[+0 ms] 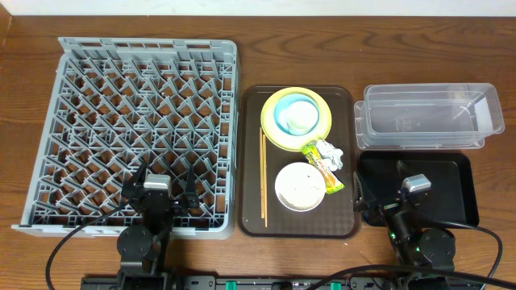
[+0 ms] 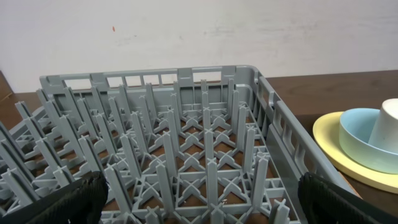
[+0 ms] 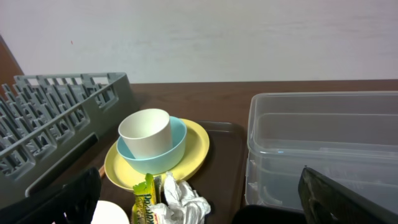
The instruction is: Sort waste into correct bins and load items into the dishwasher
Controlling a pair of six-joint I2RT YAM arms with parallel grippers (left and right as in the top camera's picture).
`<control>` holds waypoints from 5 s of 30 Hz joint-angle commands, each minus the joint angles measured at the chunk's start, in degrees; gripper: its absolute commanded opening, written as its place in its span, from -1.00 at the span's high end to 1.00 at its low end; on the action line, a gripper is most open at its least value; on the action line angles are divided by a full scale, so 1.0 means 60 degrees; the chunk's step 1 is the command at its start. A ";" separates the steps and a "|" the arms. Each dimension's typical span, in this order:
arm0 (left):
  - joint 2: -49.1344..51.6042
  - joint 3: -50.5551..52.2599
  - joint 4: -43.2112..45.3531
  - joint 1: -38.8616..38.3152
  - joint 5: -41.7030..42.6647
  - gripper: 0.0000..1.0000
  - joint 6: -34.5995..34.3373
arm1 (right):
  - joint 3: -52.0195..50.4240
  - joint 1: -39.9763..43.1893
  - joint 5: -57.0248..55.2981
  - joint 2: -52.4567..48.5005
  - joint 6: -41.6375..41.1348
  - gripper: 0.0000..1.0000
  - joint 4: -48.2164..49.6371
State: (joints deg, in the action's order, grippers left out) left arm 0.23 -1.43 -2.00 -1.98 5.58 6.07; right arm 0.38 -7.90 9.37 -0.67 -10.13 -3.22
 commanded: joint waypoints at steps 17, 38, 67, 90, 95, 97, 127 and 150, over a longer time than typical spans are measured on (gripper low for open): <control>0.0000 0.0200 -0.0270 0.0029 -0.0036 -0.98 0.0091 | -0.0011 0.0127 0.0015 0.0047 0.0058 -0.98 -0.0036; 0.1923 -0.3872 -0.2769 0.0029 0.0601 -0.98 -0.2776 | -0.0011 0.0127 0.0015 0.0047 0.0058 -0.99 -0.0036; 1.2346 -1.3213 -1.1227 0.0029 0.3417 -0.96 -0.2889 | -0.0011 0.0127 0.0015 0.0047 0.0058 -0.98 -0.0036; 1.2983 -0.9865 -0.7807 -0.3468 0.0914 0.84 -0.4550 | -0.0011 0.0127 0.0018 0.0047 0.0058 -0.99 -0.0036; 1.2983 -0.9351 -0.7264 -0.4819 0.0648 0.85 -0.4659 | -0.0011 0.0127 0.0015 0.0047 0.0058 -0.99 -0.0036; 1.2983 -0.9202 -0.7020 -0.5486 -0.0455 0.84 -0.5122 | -0.0011 0.0127 0.0015 0.0047 0.0058 -0.98 -0.0036; 1.4903 -0.9140 -0.5268 -0.7158 -0.2619 0.47 -0.6382 | -0.0011 0.0127 0.0015 0.0047 0.0058 -0.99 -0.0036; 1.6411 -0.8867 -0.4408 -0.7176 -0.3413 0.84 -0.8069 | -0.0011 0.0127 0.0015 0.0047 0.0058 -0.98 -0.0036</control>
State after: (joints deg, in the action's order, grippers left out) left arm 98.52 -54.96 -28.73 -44.80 -13.43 -40.95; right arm 0.38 -7.90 9.34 -0.69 -10.13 -3.22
